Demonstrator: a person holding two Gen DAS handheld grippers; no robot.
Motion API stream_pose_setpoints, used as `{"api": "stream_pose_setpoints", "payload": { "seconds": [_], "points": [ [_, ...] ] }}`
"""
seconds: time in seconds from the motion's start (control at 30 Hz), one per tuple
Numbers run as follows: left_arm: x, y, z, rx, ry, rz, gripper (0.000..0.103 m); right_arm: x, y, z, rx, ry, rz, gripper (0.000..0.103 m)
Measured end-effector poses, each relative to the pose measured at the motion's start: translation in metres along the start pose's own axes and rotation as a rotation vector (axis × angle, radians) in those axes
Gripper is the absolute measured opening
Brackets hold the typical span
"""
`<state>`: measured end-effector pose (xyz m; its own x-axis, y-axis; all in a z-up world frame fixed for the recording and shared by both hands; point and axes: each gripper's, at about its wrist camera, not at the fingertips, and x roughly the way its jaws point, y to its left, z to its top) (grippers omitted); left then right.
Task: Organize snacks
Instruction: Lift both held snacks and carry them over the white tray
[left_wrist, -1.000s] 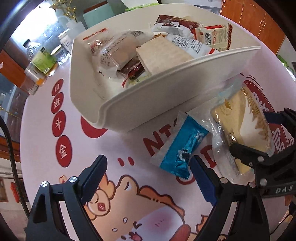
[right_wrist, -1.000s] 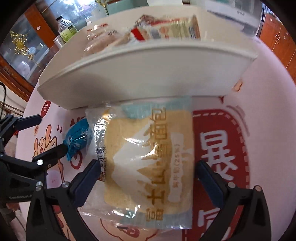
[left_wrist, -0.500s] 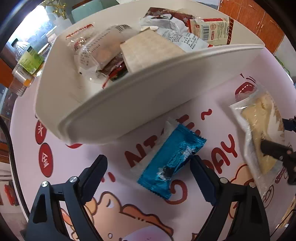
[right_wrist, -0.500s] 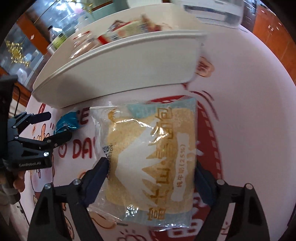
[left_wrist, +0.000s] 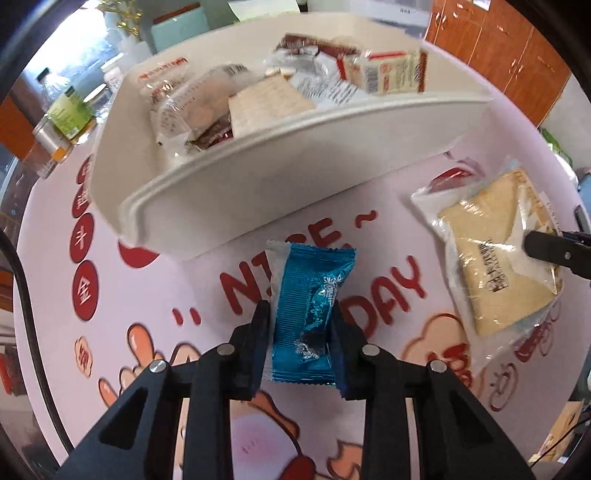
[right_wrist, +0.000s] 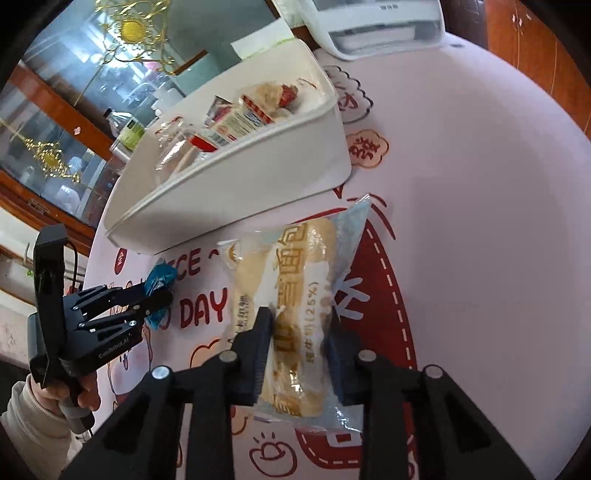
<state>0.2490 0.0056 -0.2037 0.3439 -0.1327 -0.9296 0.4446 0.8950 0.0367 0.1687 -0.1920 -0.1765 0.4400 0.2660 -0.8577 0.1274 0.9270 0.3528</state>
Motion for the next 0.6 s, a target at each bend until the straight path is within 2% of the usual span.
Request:
{"api": "stream_pose_setpoints", "payload": {
  "seconds": [0.13,0.27,0.37,0.6],
  "points": [
    [-0.034,-0.004,-0.003,-0.017,-0.048,0.0,0.028,-0.017,0.002,0.0,-0.037,0.002,0.0,0.023],
    [-0.079,0.002,0.0,-0.046,-0.115,0.004,0.028,-0.045,0.014,0.006,-0.089,-0.032,0.015,0.023],
    [-0.109,0.006,0.004,-0.069,-0.157,0.015,0.028,-0.077,0.021,0.017,-0.111,-0.096,0.031,0.023],
    [-0.181,0.009,0.01,-0.125,-0.262,0.076,0.028,-0.167,0.04,0.048,-0.173,-0.311,0.059,0.023]
  ]
}}
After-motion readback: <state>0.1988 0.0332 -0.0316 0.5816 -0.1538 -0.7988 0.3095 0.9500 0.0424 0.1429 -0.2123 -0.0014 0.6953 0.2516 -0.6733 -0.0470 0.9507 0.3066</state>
